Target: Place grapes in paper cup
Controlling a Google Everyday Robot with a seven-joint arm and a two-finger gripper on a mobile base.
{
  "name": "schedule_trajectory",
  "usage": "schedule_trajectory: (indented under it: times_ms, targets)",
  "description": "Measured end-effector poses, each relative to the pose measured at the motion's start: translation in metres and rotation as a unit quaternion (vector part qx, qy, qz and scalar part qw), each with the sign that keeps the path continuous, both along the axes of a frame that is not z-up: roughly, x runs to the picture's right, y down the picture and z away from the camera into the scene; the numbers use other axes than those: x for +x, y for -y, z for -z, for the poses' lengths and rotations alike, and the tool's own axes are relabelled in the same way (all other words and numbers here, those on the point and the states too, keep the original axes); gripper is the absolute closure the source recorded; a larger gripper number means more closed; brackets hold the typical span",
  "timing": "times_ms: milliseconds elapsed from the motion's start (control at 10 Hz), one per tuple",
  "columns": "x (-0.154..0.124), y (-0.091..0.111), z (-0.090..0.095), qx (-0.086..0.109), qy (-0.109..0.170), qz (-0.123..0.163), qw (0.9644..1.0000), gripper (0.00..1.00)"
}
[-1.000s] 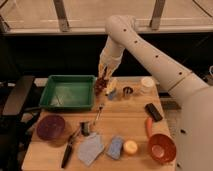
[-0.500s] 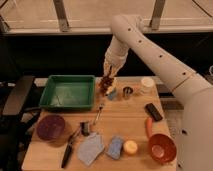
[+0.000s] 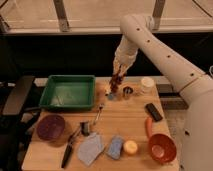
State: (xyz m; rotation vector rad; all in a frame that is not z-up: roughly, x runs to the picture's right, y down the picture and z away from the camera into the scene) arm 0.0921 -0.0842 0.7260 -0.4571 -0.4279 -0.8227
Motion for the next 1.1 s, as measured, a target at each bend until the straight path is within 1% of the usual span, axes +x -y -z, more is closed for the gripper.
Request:
schedule_trajectory:
  times_ms: [300,400,700,800,1100]
  targets:
    - [0.026,0.009,0.000,0.013,-0.029,-0.014,0.9994,1.00]
    - [0.039,0.012,-0.001,0.018,-0.040,-0.021,0.9988,1.00]
    - [0.066,0.018,-0.004,0.024,-0.061,-0.040,0.9970,1.00]
    - [0.070,0.017,-0.003,0.021,-0.063,-0.042,0.9969,1.00]
    - [0.067,0.017,-0.004,0.021,-0.062,-0.041,0.9970,1.00]
